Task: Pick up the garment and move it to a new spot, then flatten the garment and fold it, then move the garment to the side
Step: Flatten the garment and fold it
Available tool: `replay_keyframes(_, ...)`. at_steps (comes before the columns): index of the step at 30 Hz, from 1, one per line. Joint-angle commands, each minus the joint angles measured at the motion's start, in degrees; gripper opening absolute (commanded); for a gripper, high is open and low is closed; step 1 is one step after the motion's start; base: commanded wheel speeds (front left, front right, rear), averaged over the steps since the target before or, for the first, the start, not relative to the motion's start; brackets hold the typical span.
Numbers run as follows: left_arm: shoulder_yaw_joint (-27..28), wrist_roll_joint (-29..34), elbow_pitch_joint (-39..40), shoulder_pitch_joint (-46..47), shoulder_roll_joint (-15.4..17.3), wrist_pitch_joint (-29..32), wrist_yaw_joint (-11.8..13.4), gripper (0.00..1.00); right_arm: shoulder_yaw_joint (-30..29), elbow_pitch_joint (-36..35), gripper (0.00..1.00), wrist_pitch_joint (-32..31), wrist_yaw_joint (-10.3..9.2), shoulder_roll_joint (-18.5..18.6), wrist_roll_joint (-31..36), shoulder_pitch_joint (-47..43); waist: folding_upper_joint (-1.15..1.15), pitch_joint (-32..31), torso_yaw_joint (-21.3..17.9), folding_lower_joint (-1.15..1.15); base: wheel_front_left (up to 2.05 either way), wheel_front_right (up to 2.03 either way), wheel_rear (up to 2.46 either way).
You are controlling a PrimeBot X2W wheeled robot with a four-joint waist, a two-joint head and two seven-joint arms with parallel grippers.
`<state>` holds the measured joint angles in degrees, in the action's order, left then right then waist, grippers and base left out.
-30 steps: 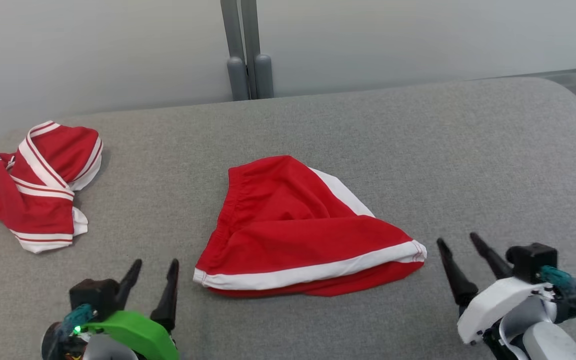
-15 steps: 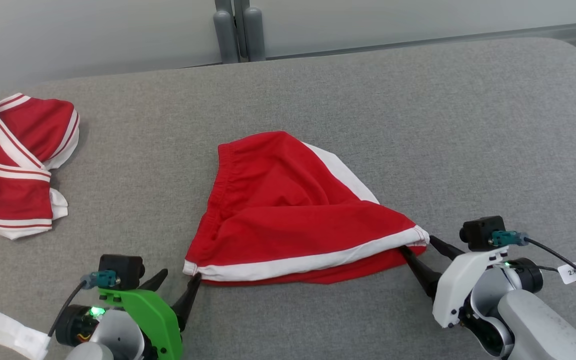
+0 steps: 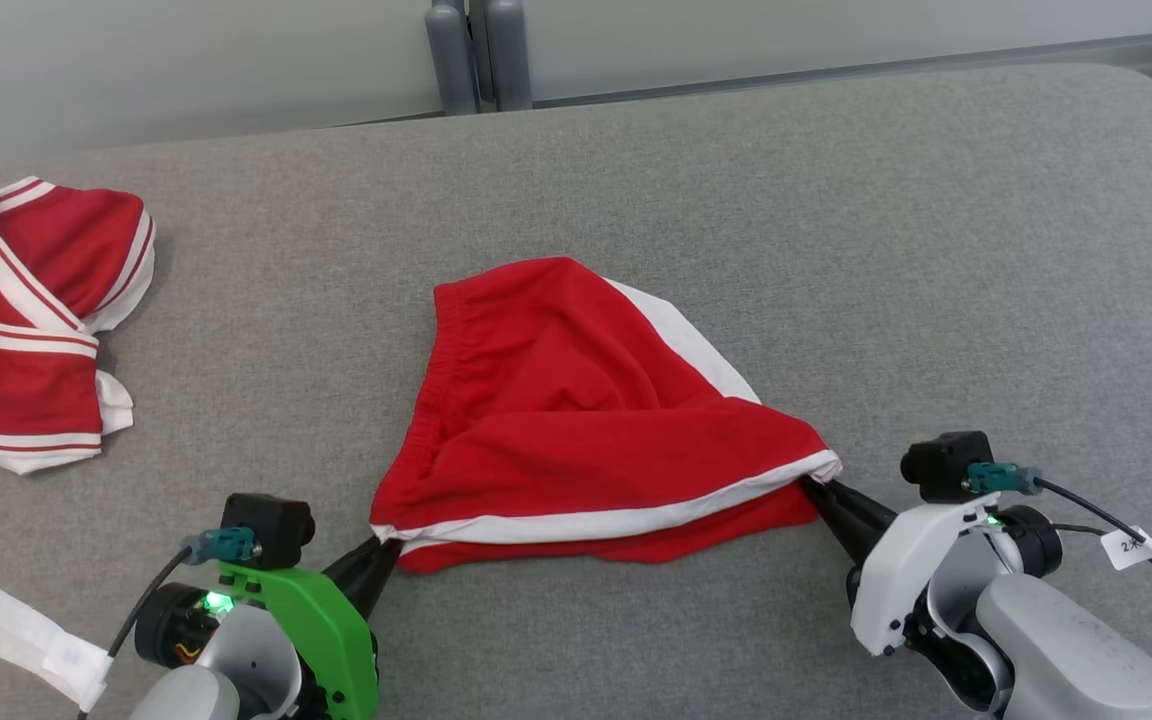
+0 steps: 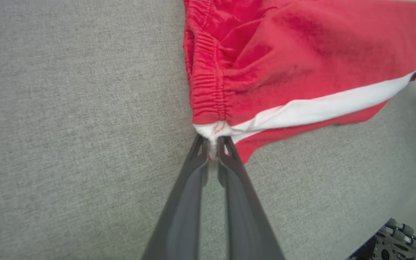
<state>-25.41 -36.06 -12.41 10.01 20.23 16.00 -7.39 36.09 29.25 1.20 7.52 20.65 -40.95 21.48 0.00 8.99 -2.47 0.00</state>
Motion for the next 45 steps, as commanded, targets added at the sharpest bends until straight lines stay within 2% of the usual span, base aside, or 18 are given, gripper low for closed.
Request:
replay_keyframes(1,-0.16,-0.65,-0.23,0.0,0.66,-0.43,-0.13,0.0,0.16,0.19,0.0,1.21,-0.06,0.66,-0.41,0.14,0.0,-0.72,0.18,0.0,0.0,0.0,0.0)
replay_keyframes(9,0.41,-1.5,1.27,-0.23,1.81,-3.31,-0.02,0.0,0.78,-1.71,0.0,7.49,-0.07,2.69,-1.16,0.39,0.0,-2.04,0.46,0.0,0.0,0.0,0.0)
replay_keyframes(14,1.12,-0.13,3.45,5.38,2.62,-2.56,0.37,0.0,-0.06,-4.93,0.0,10.77,-0.07,3.89,-0.33,4.28,0.0,-0.03,0.42,0.0,0.0,0.0,0.0)
replay_keyframes(19,1.42,0.12,2.91,16.46,3.32,0.65,0.15,0.0,0.33,-7.05,0.0,10.33,-0.07,4.78,-0.01,12.86,0.0,4.85,0.18,0.0,0.0,0.0,0.0)
replay_keyframes(23,-1.57,-1.38,-0.5,29.9,3.48,4.88,-0.07,0.0,1.18,-6.9,0.0,9.56,-0.06,5.74,-2.3,23.53,0.0,10.21,0.43,0.0,0.0,0.0,0.0)
replay_keyframes(27,-3.81,-3.08,-6.41,43.64,2.58,6.03,-0.04,0.0,2.81,-5.35,0.0,8.98,-0.04,7.62,-4.08,34.34,0.0,14.76,1.34,0.0,0.0,0.0,0.0)
replay_keyframes(34,-5.94,-2.88,-19.1,64.98,0.74,3.2,-0.06,0.0,5.24,-1.44,0.0,10.76,-0.07,8.53,-9.55,52.38,0.0,19.6,0.92,0.0,0.0,0.0,0.0)
replay_keyframes(37,-6.66,-3.41,-22.77,72.06,-0.21,-0.37,-0.07,0.0,5.99,0.46,0.0,11.95,-0.06,8.91,-12.33,59.22,0.0,20.44,0.85,0.0,0.0,0.0,0.0)
replay_keyframes(45,-9.26,-5.97,-30.98,81.34,-1.09,-6.23,-0.02,0.0,7.49,4.47,0.0,13.73,-0.08,11.0,-15.85,70.13,0.0,19.62,1.08,0.0,0.0,0.0,0.0)
